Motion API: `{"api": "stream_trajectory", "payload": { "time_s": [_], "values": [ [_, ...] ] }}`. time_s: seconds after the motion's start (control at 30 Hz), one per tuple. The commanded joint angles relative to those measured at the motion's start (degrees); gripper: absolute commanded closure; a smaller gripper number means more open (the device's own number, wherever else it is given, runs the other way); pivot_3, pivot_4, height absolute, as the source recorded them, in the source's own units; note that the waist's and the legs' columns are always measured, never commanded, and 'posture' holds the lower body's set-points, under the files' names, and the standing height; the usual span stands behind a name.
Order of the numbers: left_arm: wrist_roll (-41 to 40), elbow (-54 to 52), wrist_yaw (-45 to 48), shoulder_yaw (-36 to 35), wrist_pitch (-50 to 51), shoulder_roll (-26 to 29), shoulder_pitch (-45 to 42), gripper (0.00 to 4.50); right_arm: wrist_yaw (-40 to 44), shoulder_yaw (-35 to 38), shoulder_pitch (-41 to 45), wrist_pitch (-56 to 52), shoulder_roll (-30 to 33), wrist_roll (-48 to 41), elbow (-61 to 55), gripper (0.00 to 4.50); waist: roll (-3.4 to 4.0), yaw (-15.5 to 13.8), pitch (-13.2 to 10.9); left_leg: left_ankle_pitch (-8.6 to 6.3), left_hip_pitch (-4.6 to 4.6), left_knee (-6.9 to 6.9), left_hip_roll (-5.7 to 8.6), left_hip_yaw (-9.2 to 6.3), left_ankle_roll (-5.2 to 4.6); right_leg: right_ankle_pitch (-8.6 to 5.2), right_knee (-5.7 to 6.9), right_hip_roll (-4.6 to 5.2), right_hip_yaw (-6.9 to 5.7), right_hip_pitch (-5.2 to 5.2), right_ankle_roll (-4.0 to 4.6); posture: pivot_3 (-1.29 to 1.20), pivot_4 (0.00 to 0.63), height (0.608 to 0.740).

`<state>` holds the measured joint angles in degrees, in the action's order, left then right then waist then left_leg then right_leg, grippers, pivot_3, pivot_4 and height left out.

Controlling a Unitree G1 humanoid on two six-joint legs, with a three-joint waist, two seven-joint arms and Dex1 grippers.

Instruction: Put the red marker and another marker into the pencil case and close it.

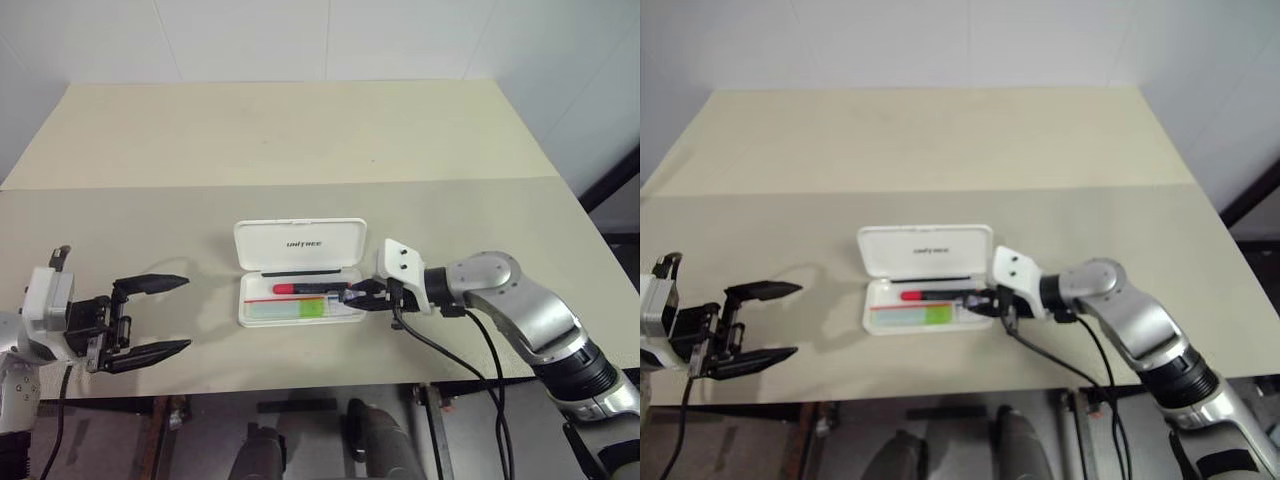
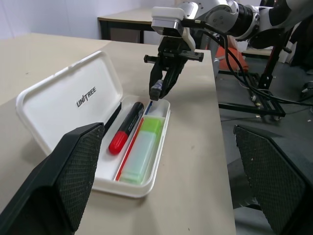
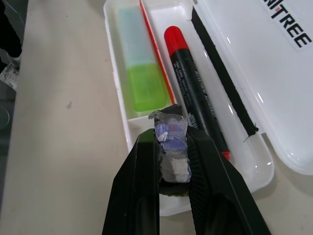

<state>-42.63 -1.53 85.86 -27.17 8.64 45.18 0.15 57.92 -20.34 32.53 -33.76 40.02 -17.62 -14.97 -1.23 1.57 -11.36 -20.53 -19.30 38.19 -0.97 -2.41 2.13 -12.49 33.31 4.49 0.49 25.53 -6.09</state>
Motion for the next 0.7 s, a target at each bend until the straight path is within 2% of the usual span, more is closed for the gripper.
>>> {"api": "stream_trajectory", "payload": {
  "time_s": [0.03,0.37,0.57,0.7],
  "values": [
    [-0.86,-0.29,0.32,-2.46,-0.85,0.75,0.53,0.0,1.33,-0.26,1.45,1.71,-1.21,0.95,0.05,4.1,0.0,-0.01,0.0,0.0,0.0,0.0,0.0,0.0,0.0,0.0,0.0,0.0,0.0,0.0,0.0,0.0,0.15,0.74],
    [-1.58,-0.44,0.44,-3.38,-0.42,0.75,0.39,0.0,2.9,0.93,1.0,-1.3,-2.14,-0.5,-3.14,4.1,0.0,0.0,0.0,0.0,0.01,0.01,-0.01,-0.01,0.0,0.0,0.04,0.0,-0.01,0.0,0.0,0.0,0.15,0.74],
    [-5.12,0.61,-0.59,-5.44,0.95,0.0,-2.02,0.0,2.56,0.67,1.26,-0.92,-3.13,0.32,-1.88,4.1,0.0,-0.01,0.0,0.0,0.03,0.03,-0.01,-0.02,0.0,0.0,0.1,0.0,-0.01,0.0,0.01,0.0,0.15,0.74],
    [-4.61,1.79,2.33,-5.67,0.24,0.67,-0.55,0.0,3.27,0.29,1.47,-0.27,-3.26,0.89,-1.01,4.1,0.0,0.05,0.0,0.0,0.03,0.03,0.0,-0.01,0.01,0.0,0.1,0.01,-0.01,0.0,0.01,0.0,0.15,0.74]
  ]
}}
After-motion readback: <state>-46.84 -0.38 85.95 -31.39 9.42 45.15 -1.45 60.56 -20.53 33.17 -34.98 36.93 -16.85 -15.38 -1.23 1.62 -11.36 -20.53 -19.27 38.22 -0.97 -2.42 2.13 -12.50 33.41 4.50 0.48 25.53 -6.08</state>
